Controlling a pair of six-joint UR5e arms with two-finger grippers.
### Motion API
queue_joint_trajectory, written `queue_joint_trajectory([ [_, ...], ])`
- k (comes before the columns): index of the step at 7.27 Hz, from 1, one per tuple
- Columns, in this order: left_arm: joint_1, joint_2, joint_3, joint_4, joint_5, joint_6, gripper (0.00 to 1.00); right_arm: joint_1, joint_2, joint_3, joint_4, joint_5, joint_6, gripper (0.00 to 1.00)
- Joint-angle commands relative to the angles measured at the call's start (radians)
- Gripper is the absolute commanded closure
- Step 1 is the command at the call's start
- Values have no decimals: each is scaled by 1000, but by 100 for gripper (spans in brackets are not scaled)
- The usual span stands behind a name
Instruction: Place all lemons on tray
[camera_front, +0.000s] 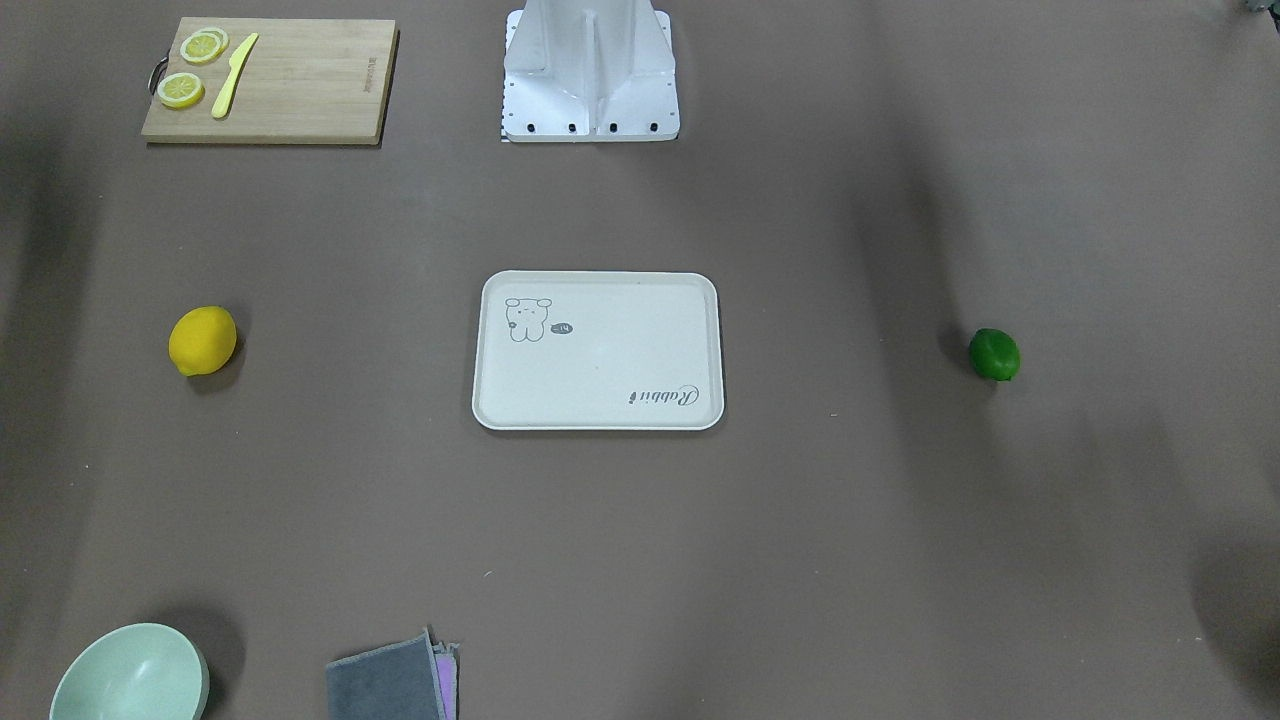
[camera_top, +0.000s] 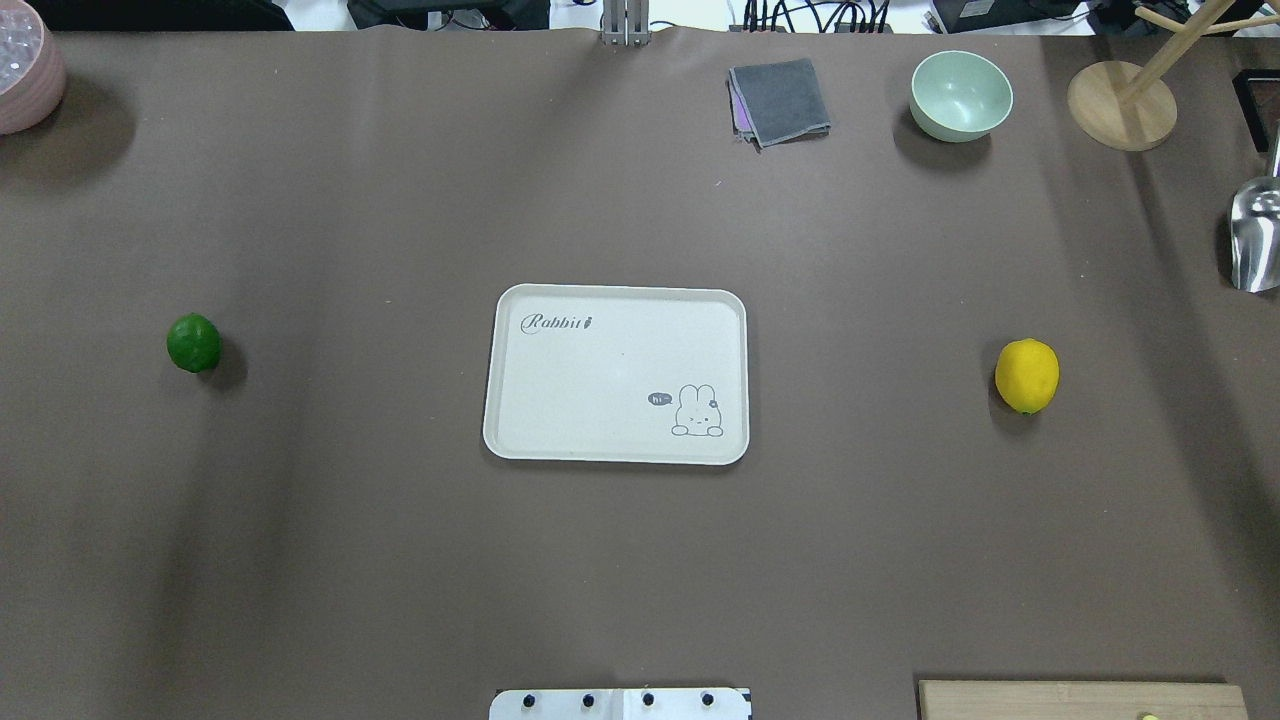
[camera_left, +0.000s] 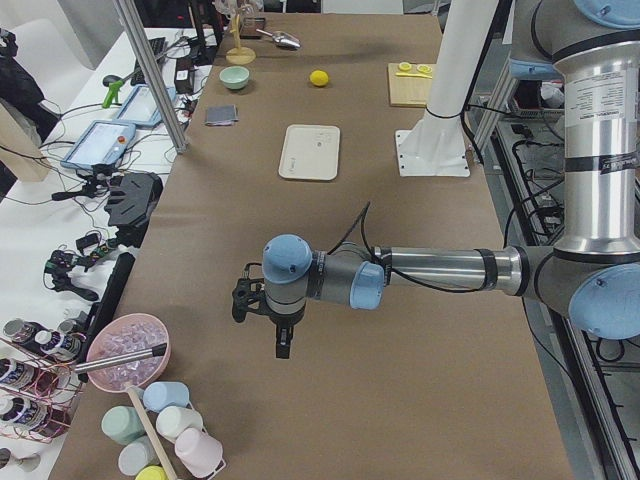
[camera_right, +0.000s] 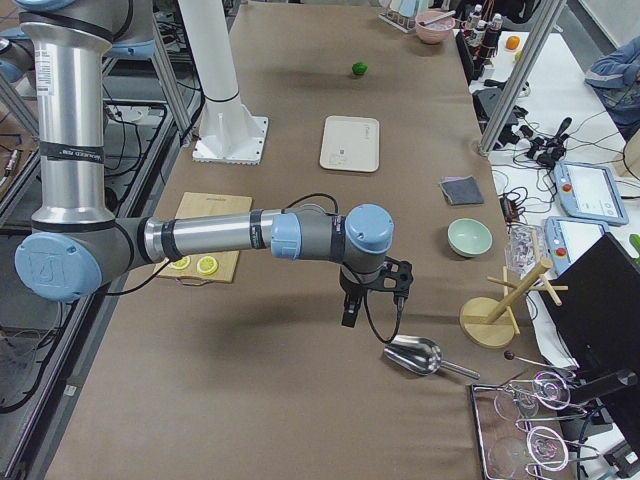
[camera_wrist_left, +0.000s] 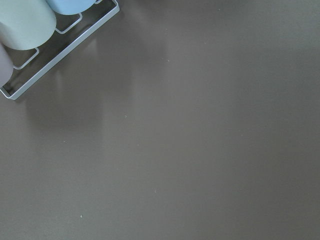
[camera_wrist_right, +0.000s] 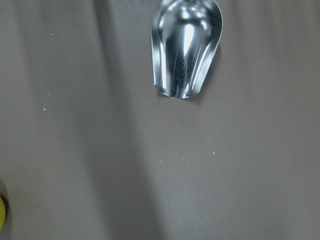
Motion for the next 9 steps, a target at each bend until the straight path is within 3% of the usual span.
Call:
queue_joint_trajectory([
  [1, 44, -34, 3, 2, 3, -30, 2, -33, 0, 38, -7, 0, 22, 0],
  [3, 230, -138, 5, 9, 42, -222, 2, -133, 2, 104, -8, 1, 156, 0],
  [5, 279, -226, 11, 44, 35, -275, 2, -248, 27, 161, 0, 11, 351, 0],
  [6, 291, -262, 35, 104, -14, -278, 2, -320, 70, 177, 0, 12, 425, 0],
  [7, 294, -317, 120, 105, -84, -332, 2, -390, 118, 181, -4, 8, 502, 0],
  [9, 401, -404, 185, 98, -95, -456, 2, -495, 155, 175, 2, -8, 542, 0],
])
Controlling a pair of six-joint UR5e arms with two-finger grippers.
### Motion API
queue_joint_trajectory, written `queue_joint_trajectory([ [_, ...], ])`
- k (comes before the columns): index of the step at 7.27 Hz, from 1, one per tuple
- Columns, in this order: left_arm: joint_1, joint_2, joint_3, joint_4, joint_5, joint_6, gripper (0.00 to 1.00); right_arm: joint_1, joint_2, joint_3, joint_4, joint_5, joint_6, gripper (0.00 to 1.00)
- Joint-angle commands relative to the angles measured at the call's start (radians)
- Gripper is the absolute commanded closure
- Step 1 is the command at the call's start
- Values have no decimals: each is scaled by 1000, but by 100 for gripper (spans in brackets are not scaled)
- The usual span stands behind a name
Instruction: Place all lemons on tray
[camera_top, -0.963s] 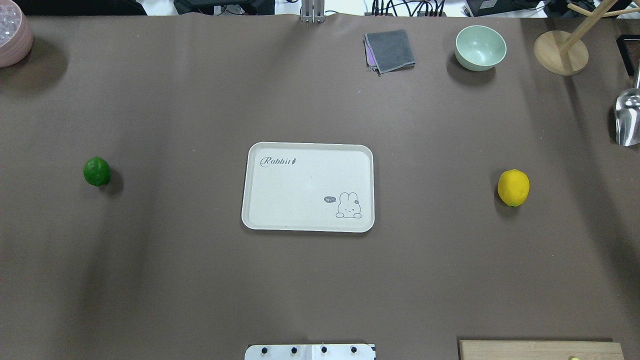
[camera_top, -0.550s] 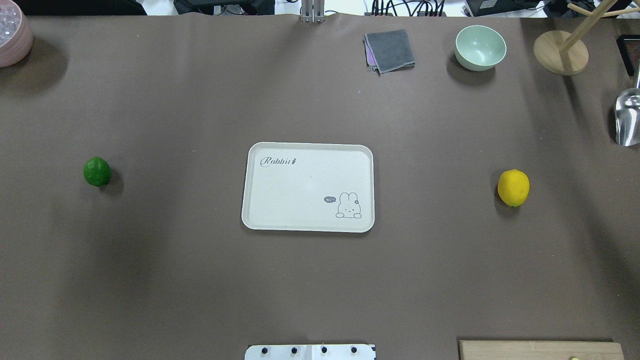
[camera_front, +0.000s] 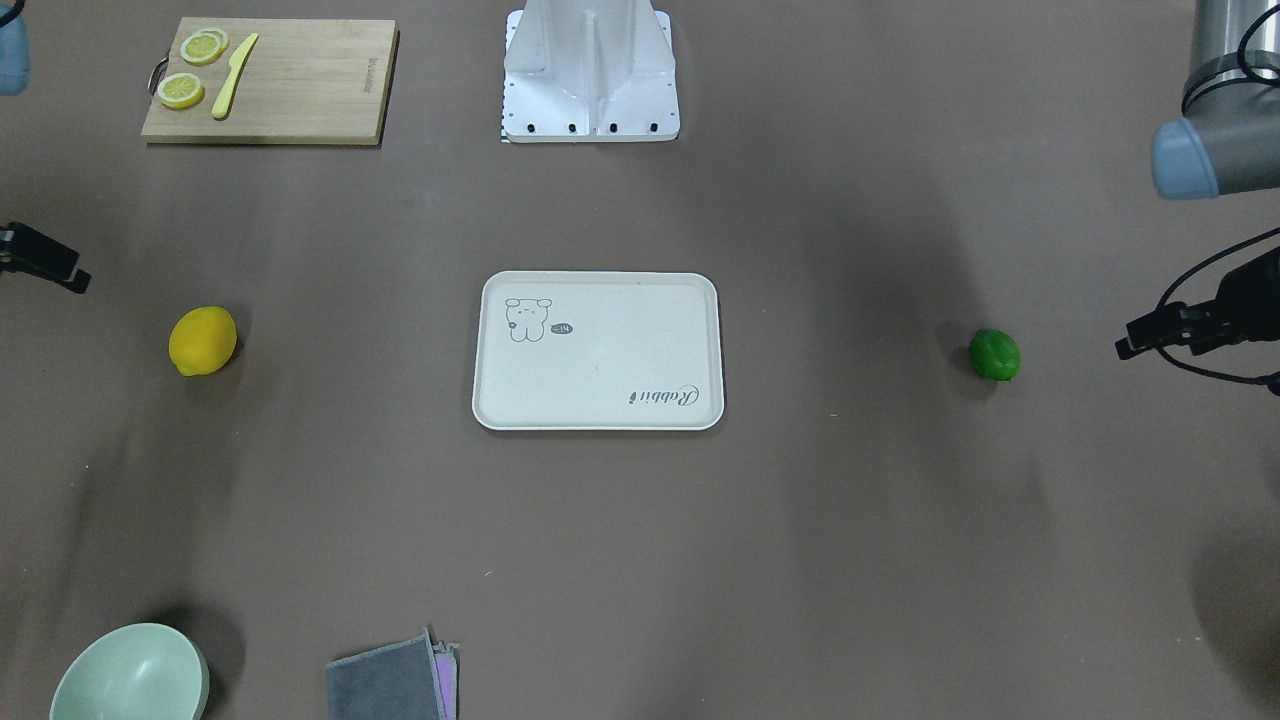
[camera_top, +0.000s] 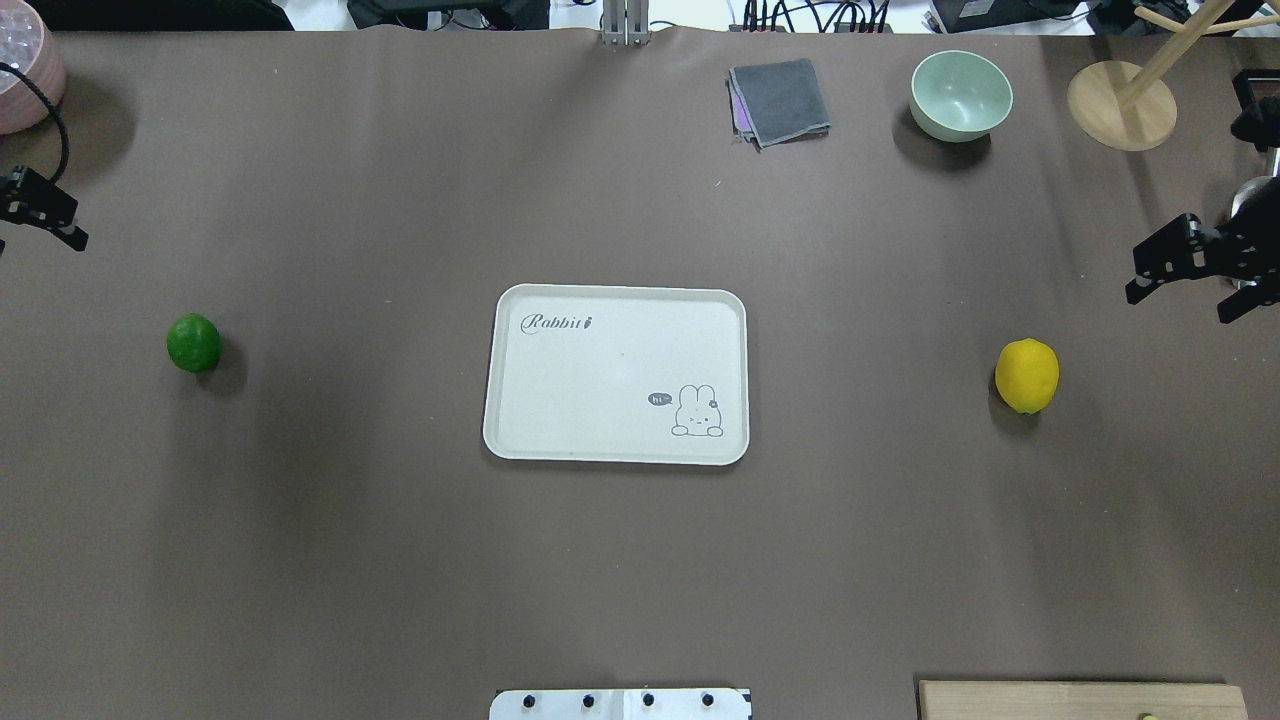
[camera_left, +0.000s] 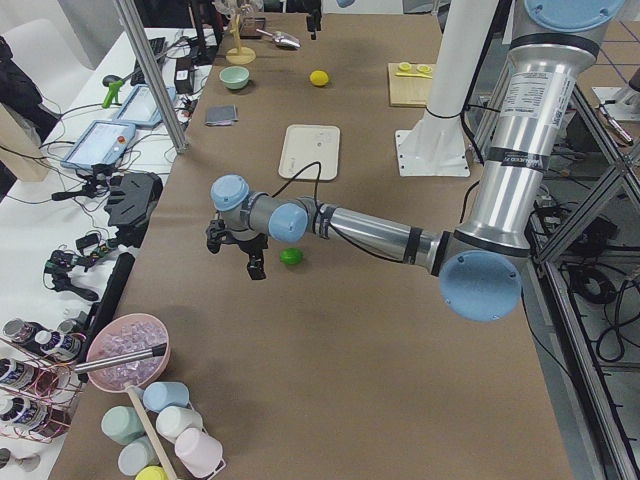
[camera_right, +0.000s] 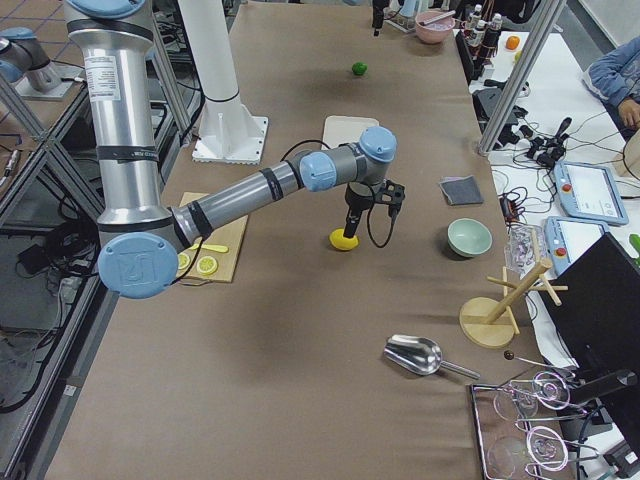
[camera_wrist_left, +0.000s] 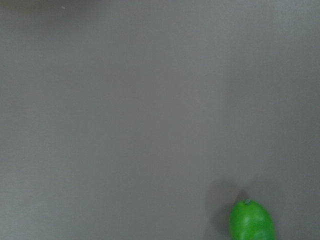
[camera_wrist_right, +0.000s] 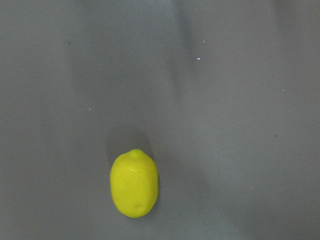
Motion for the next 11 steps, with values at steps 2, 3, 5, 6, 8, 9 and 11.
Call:
queue_joint_trajectory([
  [2, 152, -57, 24, -2, -15, -117, 2, -154, 61, -19, 7, -67, 26, 1],
  [3, 215, -58, 33, 0, -7, -117, 2, -155, 61, -45, 10, -67, 13, 1],
  [5, 224, -58, 37, -2, -1, -105, 2, -155, 56, -109, 51, -75, -75, 2],
  [6, 225, -57, 42, -2, -1, -100, 2, -162, 59, -155, 109, -76, -75, 3],
  [8, 223, -49, 37, 0, 1, -64, 2, -171, 47, -240, 275, -73, -54, 3],
  [9, 223, -46, 43, 1, 1, -53, 2, -178, 48, -261, 293, -75, -49, 3],
  [11, 223, -45, 56, 0, 24, -48, 2, -166, 53, -275, 295, -69, -52, 3],
])
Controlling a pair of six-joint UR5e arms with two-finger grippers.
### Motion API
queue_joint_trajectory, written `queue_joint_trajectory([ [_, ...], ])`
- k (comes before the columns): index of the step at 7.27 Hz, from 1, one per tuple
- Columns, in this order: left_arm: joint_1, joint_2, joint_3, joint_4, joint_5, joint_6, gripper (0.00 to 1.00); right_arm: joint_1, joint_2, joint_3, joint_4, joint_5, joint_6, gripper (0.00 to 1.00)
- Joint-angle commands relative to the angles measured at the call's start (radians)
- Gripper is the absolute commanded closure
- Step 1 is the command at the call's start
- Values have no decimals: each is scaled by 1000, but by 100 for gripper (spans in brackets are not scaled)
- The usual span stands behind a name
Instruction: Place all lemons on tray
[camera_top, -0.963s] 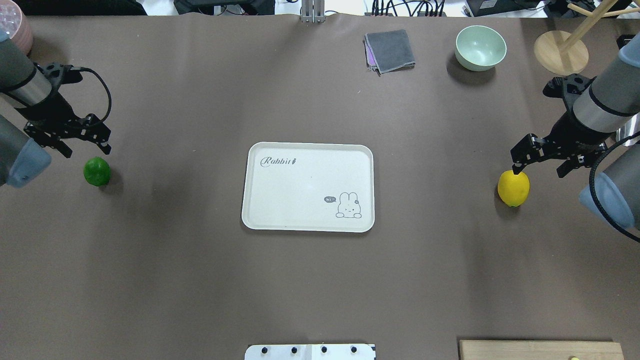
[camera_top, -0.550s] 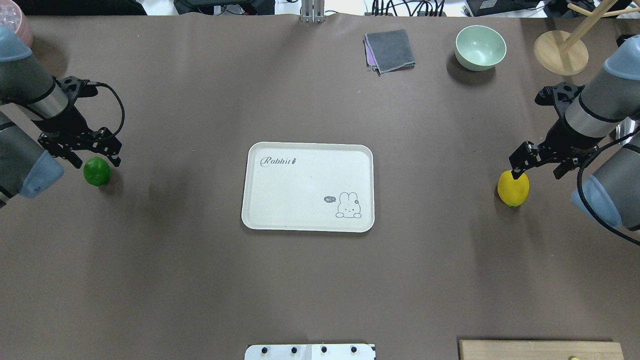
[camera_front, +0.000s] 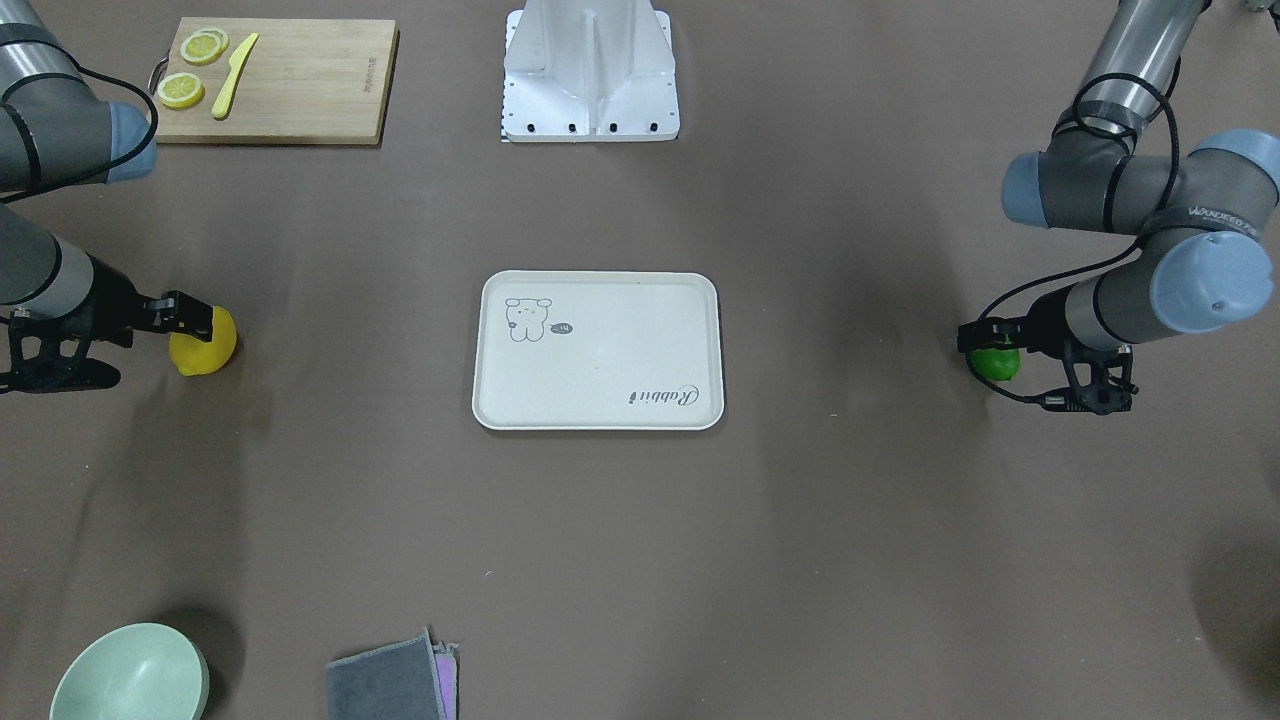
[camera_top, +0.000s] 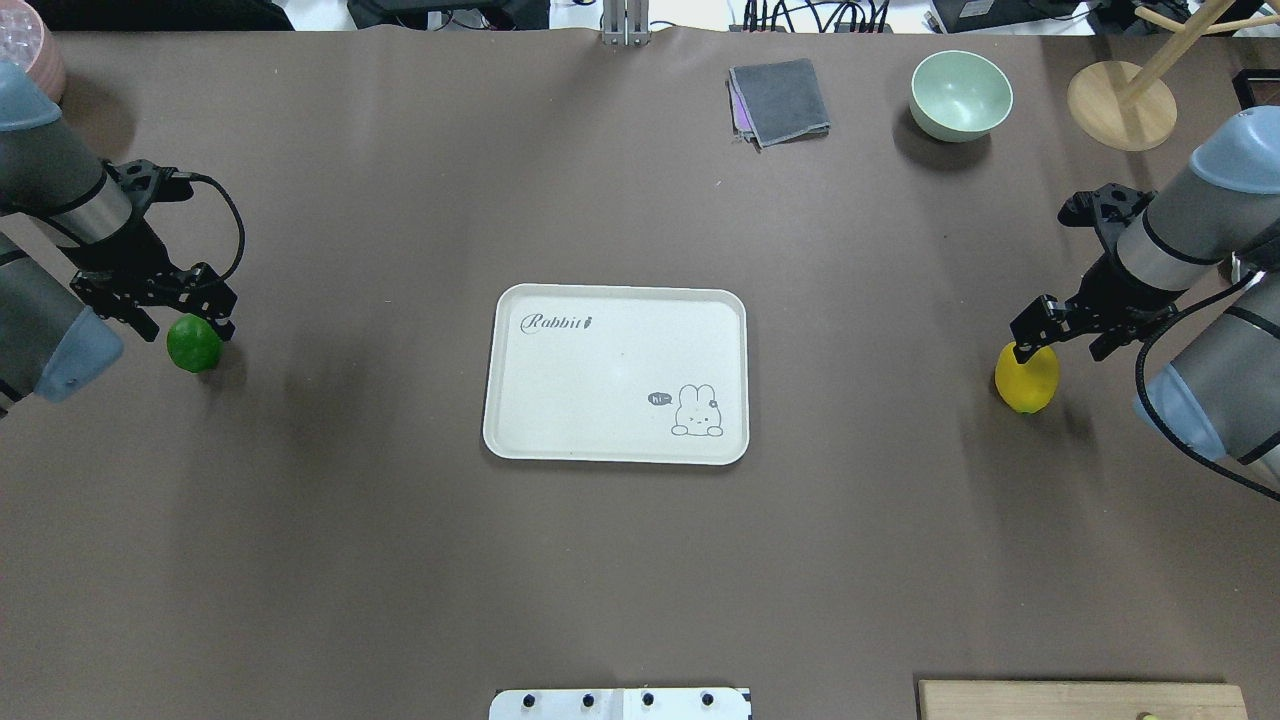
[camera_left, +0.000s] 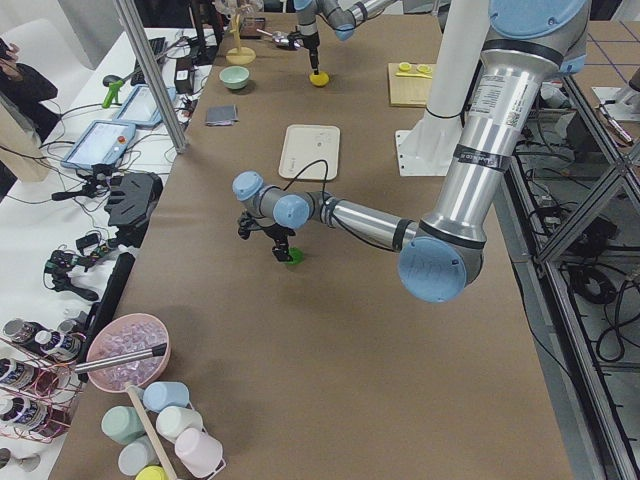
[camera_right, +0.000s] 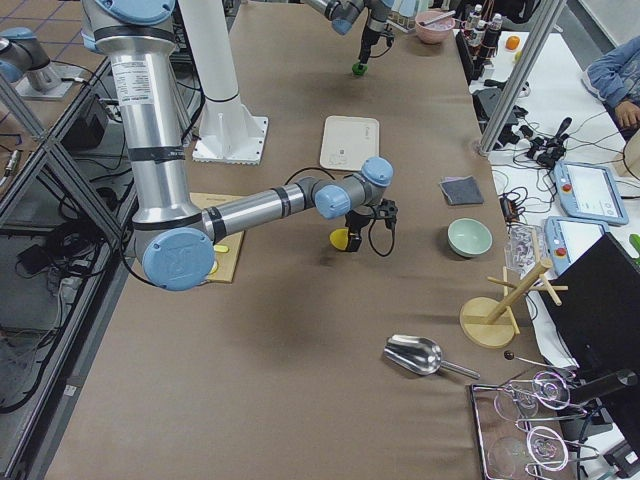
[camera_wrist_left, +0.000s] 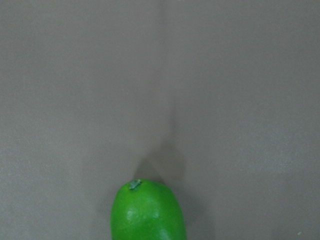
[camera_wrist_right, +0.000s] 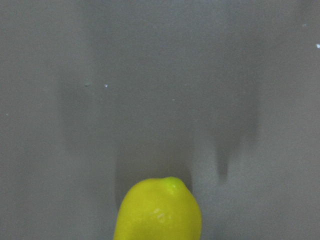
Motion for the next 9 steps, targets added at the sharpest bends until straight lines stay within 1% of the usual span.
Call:
queue_joint_trajectory([
  [1, 3, -3, 29, -1, 16, 5, 2, 6, 4, -12, 8, 4, -4, 3],
  [3, 3, -11, 53, -1, 13, 5, 3, 6, 12, -12, 8, 33, -3, 3],
  [4, 1, -12, 62, -1, 10, 2, 13, 9, 25, -12, 6, 50, -3, 3],
  [5, 1, -16, 57, 1, 2, 2, 31, 9, 41, -27, 5, 52, 0, 3],
  [6, 0, -16, 53, 1, 0, -6, 56, -3, 50, -48, 6, 50, -1, 3],
  [7, -8, -16, 51, 8, -38, -11, 78, -14, 48, -64, 8, 46, -9, 3],
  [8, -53, -17, 50, 16, -100, -14, 93, -21, 50, -73, 8, 44, -10, 4],
  [9, -104, -11, 28, 17, -134, -12, 100, -23, 61, -81, 8, 43, -9, 5],
])
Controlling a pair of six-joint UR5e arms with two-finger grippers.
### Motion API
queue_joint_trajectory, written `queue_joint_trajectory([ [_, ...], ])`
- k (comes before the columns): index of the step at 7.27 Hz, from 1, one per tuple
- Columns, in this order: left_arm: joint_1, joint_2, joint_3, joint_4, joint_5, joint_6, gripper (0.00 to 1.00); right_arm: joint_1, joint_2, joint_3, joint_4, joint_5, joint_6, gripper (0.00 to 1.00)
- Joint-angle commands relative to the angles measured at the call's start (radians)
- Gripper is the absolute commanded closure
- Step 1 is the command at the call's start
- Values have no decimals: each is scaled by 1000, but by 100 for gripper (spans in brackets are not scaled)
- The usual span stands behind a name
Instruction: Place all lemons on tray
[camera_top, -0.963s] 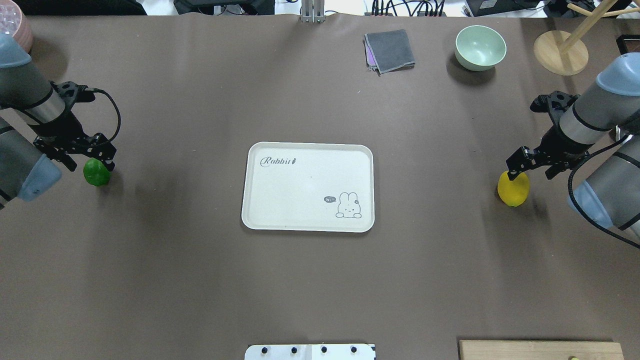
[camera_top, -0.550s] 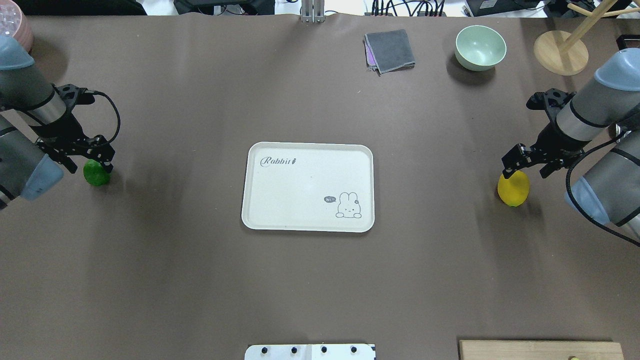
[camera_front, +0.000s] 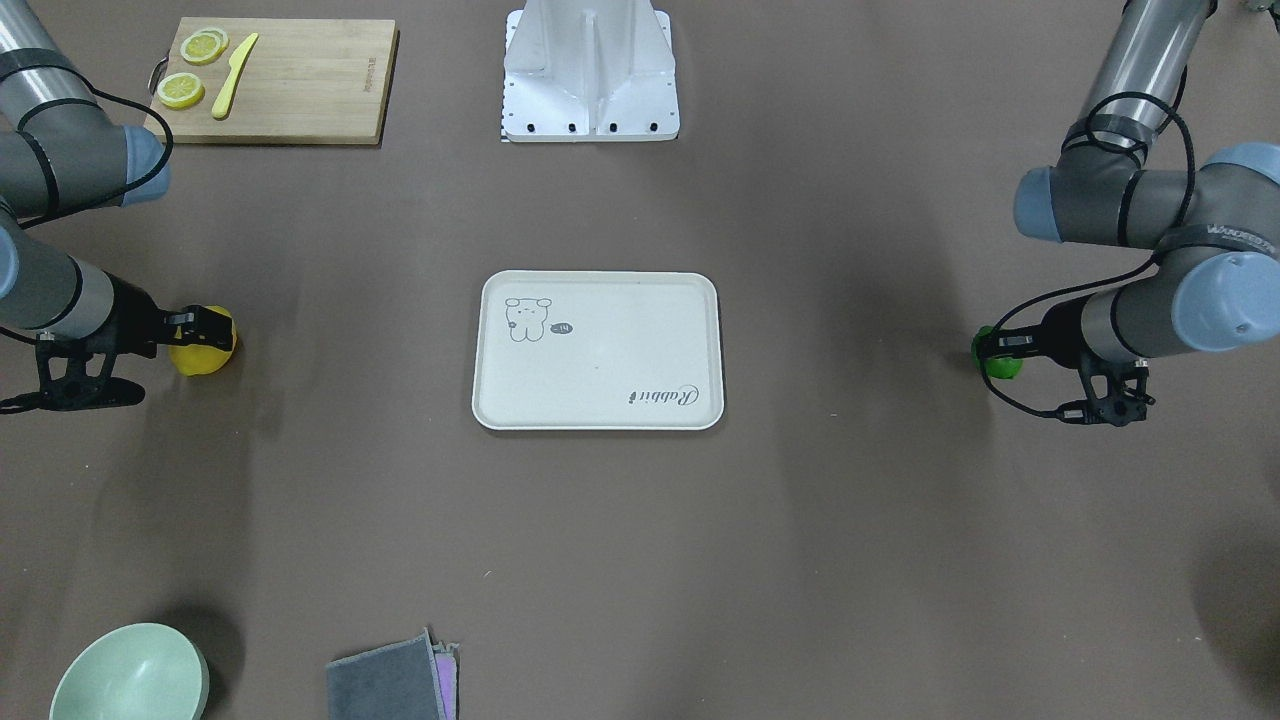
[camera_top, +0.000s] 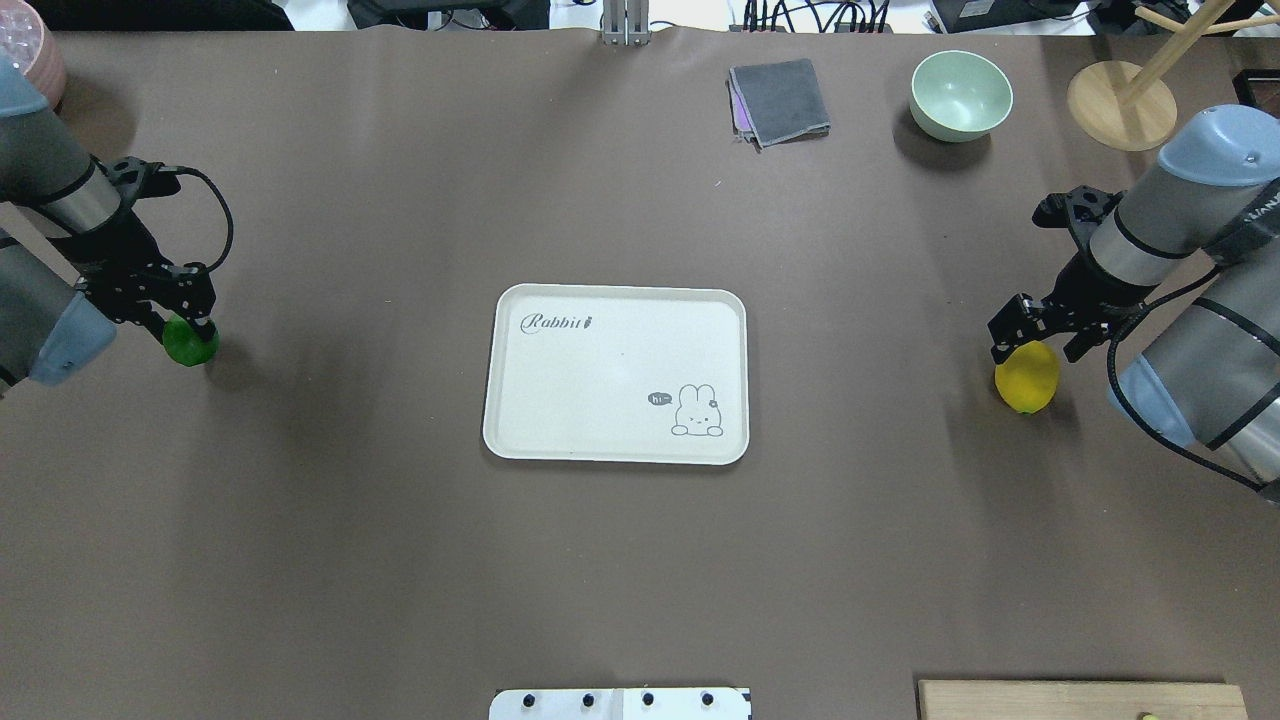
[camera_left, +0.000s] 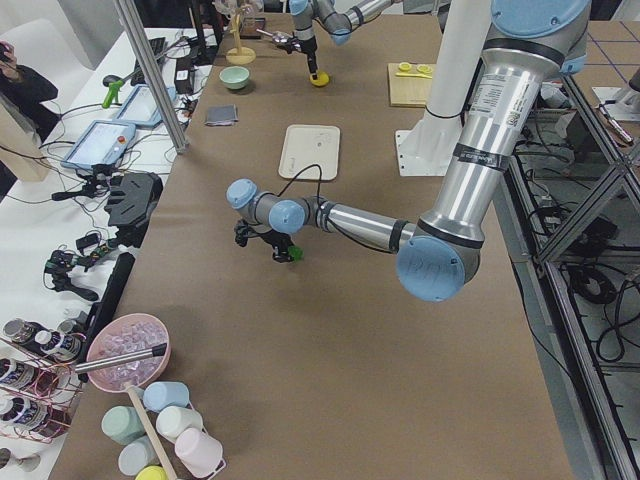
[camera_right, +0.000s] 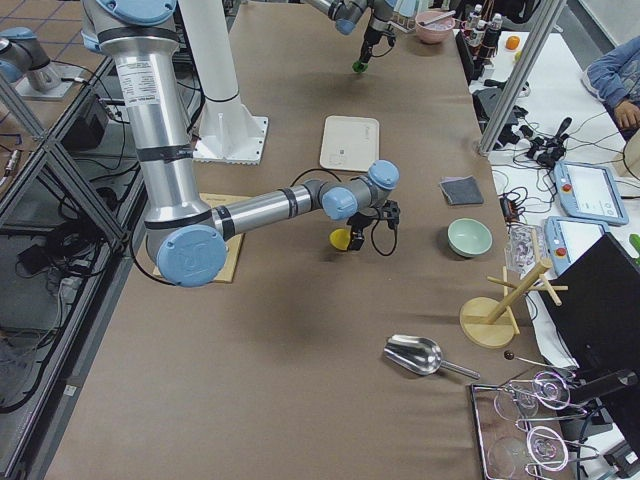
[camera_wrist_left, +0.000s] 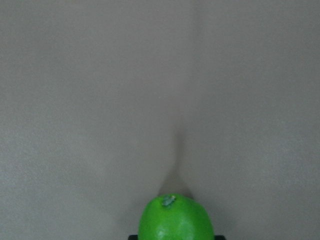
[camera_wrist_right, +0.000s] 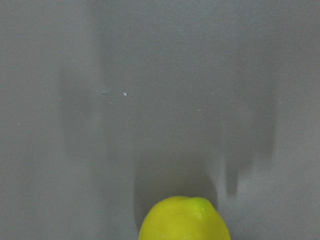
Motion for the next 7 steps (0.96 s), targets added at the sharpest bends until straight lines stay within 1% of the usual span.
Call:
queue_joint_trajectory([
  [1, -82, 7, -56, 37, -90, -1, 100, -6, 31, -29, 0, 1, 0, 5],
  [2, -85, -2, -85, 48, -150, 1, 100, -12, 31, -35, 0, -1, -2, 8],
  [3, -76, -26, -117, 43, -175, -1, 100, -12, 29, -35, 0, 2, -3, 28],
  [4, -45, -93, -110, 45, -170, -10, 100, -13, 28, -35, 0, 2, -6, 53],
  [5, 25, -144, -102, 37, -160, -95, 100, -10, 28, -34, 0, 5, -8, 65],
  [6, 86, -230, -73, 16, -102, -181, 100, -10, 28, -32, 0, 5, -16, 69],
  [7, 157, -306, -50, 11, -53, -285, 100, 2, 31, -21, 2, 15, -14, 69],
])
